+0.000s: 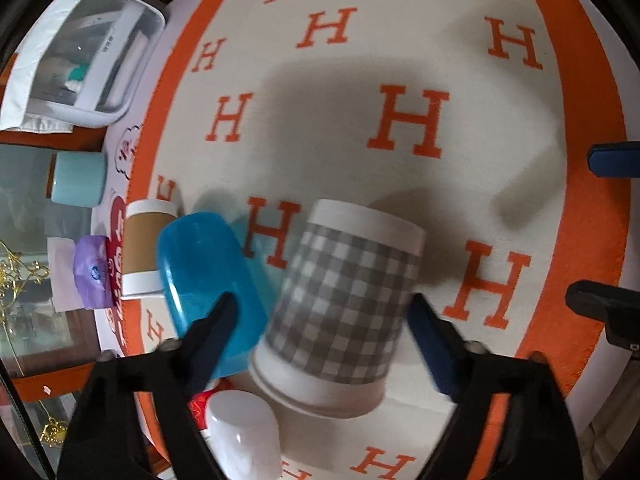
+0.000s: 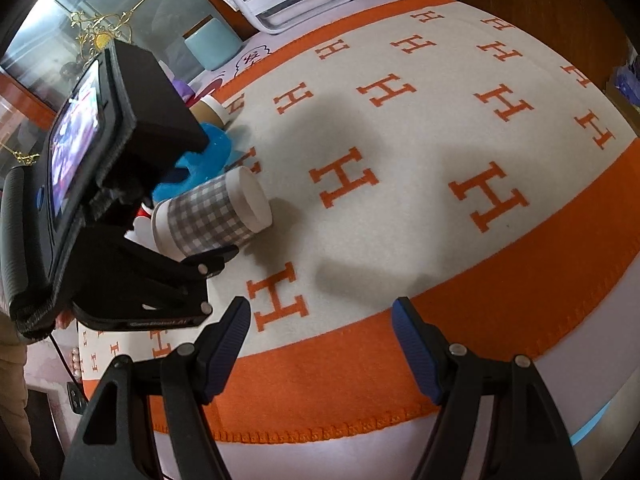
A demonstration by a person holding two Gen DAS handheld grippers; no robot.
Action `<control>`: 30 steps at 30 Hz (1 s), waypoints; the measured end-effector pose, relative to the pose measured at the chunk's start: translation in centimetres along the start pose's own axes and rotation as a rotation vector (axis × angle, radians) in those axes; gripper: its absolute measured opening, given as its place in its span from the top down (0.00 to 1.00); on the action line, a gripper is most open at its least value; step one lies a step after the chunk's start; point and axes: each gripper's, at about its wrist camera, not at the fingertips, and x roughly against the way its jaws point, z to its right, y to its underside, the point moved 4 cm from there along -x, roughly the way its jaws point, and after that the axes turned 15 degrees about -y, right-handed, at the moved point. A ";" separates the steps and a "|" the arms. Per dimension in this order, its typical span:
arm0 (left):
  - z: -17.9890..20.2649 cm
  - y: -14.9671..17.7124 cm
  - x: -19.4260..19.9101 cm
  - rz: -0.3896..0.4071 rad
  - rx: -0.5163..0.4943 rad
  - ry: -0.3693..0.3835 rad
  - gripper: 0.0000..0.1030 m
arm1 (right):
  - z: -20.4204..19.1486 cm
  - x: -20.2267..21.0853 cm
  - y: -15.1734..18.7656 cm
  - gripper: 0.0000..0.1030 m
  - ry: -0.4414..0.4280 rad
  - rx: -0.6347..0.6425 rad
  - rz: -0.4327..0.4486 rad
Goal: Flip cup upside down
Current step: 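Reach the left gripper to the checkered paper cup and close on it, then lift the checkered cup with the left gripper and swing it upright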
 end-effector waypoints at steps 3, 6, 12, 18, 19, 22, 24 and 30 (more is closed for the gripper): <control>0.0 0.1 -0.1 -0.036 0.038 0.015 0.34 | 0.1 0.1 0.0 0.29 0.002 -0.007 0.003; -0.7 0.7 0.3 -0.073 0.112 0.044 0.34 | 0.2 0.5 0.1 0.29 0.002 -0.013 0.009; -2.0 4.1 2.9 -0.126 0.272 0.103 0.34 | -0.6 1.5 0.5 0.29 -0.010 0.003 0.021; -2.4 10.4 4.5 -0.241 0.505 0.211 0.34 | -2.7 1.3 1.5 0.29 -0.035 0.051 0.000; -2.5 11.6 4.4 -0.270 0.559 0.233 0.34 | -3.0 1.1 1.6 0.29 -0.040 0.058 -0.006; -2.0 15.4 3.8 -0.350 0.747 0.333 0.34 | -4.1 0.6 2.4 0.29 -0.056 0.081 -0.031; -1.4 17.2 3.2 -0.382 0.855 0.404 0.34 | -4.6 0.2 2.8 0.29 -0.059 0.095 -0.044; 0.2 22.9 0.5 -0.447 1.186 0.547 0.34 | -5.8 -0.3 3.6 0.29 -0.050 0.125 -0.069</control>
